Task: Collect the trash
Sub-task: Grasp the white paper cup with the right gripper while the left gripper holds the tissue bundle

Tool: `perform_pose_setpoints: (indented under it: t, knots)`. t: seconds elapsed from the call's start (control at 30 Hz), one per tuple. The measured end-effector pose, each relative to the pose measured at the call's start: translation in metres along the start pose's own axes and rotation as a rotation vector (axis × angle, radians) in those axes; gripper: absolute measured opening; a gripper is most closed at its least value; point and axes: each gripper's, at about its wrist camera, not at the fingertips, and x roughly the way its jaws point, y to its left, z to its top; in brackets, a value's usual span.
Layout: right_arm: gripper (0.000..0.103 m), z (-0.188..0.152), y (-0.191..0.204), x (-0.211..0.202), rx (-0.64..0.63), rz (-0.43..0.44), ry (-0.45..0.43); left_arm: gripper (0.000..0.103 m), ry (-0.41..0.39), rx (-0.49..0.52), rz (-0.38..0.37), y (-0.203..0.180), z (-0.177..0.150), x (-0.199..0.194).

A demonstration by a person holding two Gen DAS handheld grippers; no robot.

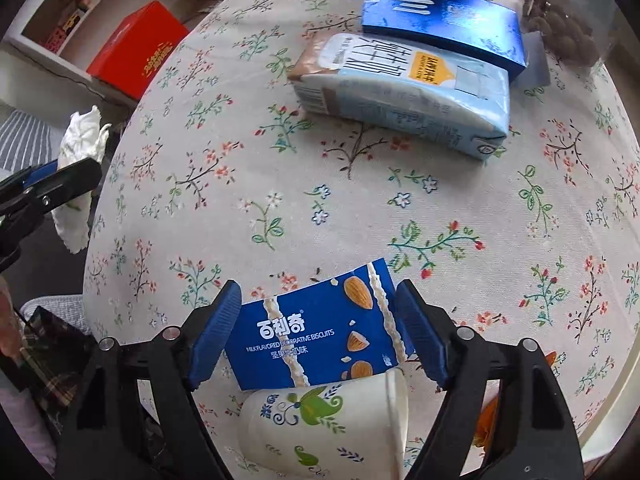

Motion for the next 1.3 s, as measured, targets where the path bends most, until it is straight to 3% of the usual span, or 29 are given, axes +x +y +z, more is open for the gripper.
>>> perform_pose_setpoints:
  t: [0.17,0.3,0.53,0.6,0.67,0.7,0.73,0.77,0.9,0.97,1.0,1.1,1.3]
  knots:
    - [0.096,-0.007,0.026,0.001,-0.106,-0.027,0.019,0.037,-0.005,-0.004,-0.004,0.003,-0.001,-0.004]
    - [0.096,-0.014,0.036,0.02,-0.185,-0.221,0.065,0.037,-0.006,-0.008,-0.005,0.005,-0.002,-0.005]
    - [0.096,-0.015,0.036,0.021,-0.19,-0.219,0.046,0.038,-0.008,-0.02,-0.005,0.01,-0.004,-0.007]
    - [0.086,-0.015,0.036,0.02,-0.204,-0.206,0.036,0.038,-0.007,-0.019,-0.006,0.01,-0.004,-0.007]
    - [0.047,-0.012,0.033,0.008,-0.189,-0.176,-0.004,0.038,-0.008,-0.018,-0.006,0.009,-0.005,-0.007]
    - [0.038,-0.01,0.031,0.001,-0.179,-0.157,-0.021,0.038,-0.008,-0.018,-0.006,0.009,-0.005,-0.007]
    - [0.022,-0.009,0.028,-0.002,-0.163,-0.137,-0.026,0.038,-0.008,-0.019,-0.005,0.009,-0.005,-0.007]
    - [0.02,-0.008,0.025,-0.004,-0.152,-0.128,-0.028,0.038,-0.006,-0.02,-0.003,0.009,-0.005,-0.006]
    - [0.025,-0.009,0.019,-0.007,-0.146,-0.108,-0.029,0.038,-0.003,-0.018,-0.003,0.008,-0.005,-0.004]
    - [0.067,-0.008,0.018,-0.009,-0.192,-0.098,-0.016,0.038,-0.006,-0.018,-0.005,0.009,-0.005,-0.006]
    - [0.072,-0.018,0.016,-0.012,-0.216,-0.105,-0.002,0.038,-0.006,-0.02,-0.006,0.01,-0.005,-0.006]
    - [0.071,-0.032,0.005,-0.015,-0.239,-0.169,0.042,0.038,-0.004,-0.028,-0.004,0.012,-0.005,-0.005]
    - [0.073,-0.039,-0.024,-0.058,-0.15,-0.133,-0.029,0.038,-0.012,-0.016,-0.017,0.008,-0.005,-0.008]
